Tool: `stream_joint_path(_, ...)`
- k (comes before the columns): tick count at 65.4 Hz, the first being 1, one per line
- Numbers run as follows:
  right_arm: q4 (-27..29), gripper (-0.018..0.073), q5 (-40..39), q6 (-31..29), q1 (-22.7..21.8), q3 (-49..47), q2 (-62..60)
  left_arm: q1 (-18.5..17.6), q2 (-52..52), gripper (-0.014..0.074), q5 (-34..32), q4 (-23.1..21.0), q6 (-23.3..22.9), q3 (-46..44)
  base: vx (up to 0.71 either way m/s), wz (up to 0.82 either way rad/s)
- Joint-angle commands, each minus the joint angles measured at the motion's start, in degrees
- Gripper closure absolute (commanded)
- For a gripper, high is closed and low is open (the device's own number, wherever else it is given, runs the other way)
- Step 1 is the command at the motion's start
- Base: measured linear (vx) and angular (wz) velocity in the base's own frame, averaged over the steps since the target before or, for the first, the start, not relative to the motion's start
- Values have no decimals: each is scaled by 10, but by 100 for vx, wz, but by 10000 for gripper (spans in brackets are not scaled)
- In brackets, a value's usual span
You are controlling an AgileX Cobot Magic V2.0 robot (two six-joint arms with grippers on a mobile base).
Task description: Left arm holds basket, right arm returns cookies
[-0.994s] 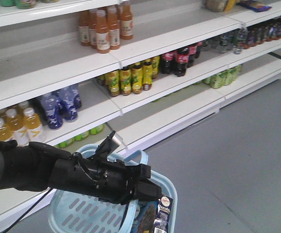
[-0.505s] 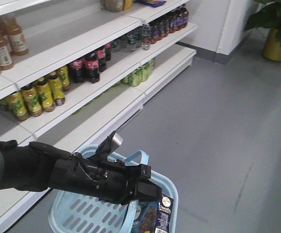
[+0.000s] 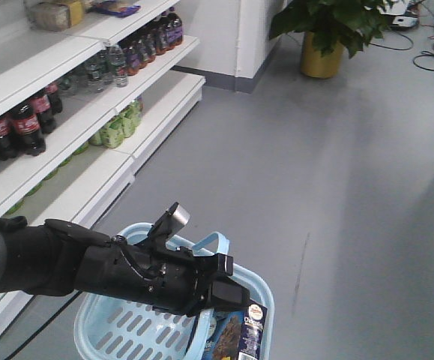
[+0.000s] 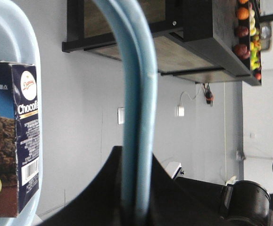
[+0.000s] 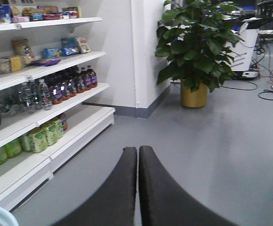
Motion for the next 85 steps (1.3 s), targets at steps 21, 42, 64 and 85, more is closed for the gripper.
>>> stream_joint_path(21,-6,568,-44,-1,-1,0,-6,-3,-27,603,35,-31,5,-14,11,-45)
stream_joint_path(42,-6,568,-44,-1,-1,0,-6,-3,-27,603,35,-31,5,-14,12,-43)
stream_joint_path(64,-6,568,-44,-1,-1,0,-6,-3,-27,603,35,-31,5,-14,19,-29)
stream_joint_path(85,-6,568,-44,-1,-1,0,-6,-3,-27,603,35,-31,5,-14,26,1)
